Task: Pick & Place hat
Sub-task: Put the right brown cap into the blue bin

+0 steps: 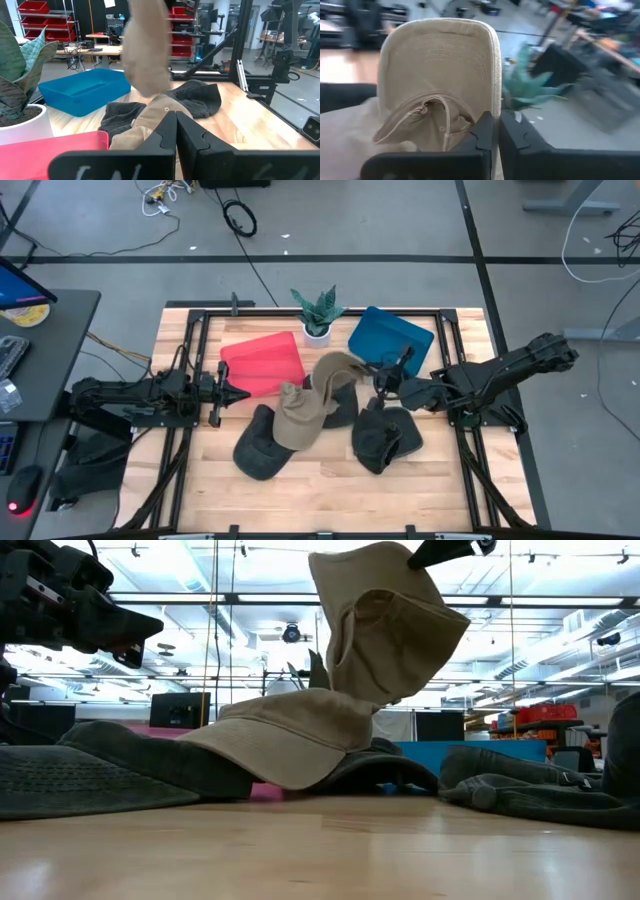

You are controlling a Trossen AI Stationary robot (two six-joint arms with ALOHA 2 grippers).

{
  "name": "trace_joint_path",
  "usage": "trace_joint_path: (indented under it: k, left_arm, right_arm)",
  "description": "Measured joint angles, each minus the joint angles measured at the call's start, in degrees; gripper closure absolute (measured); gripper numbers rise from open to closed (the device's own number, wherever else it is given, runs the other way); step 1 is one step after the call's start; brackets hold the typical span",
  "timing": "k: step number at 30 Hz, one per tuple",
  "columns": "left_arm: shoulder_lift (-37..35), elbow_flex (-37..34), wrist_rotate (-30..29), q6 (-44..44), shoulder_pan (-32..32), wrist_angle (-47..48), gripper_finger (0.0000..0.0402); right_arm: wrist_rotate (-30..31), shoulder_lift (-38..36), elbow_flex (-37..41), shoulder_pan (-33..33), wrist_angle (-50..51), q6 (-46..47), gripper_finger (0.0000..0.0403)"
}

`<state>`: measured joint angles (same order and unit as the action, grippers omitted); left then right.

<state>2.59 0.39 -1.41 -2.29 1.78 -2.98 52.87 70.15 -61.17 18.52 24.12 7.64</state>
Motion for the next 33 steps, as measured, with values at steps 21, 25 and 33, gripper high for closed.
trace_joint_path:
  k: [21, 25, 33]
  left_arm:
    - [0.0, -0.01, 0.0, -0.01, 0.0, 0.04, 0.0399]
    - [0.0, -0.01, -0.02, -0.01, 0.0, 0.04, 0.0399]
    - [0.0, -0.01, 0.0, -0.01, 0.0, 0.04, 0.0399]
  right_arm:
    - [25.26, 6.43, 0.0, -1.2, 5.46, 7.24, 0.0394]
    - [27.69, 6.43, 0.0, -2.74, 6.49, 5.28, 0.0396]
    - [29.24, 6.43, 0.0, -7.13, 7.23, 1.07, 0.0397]
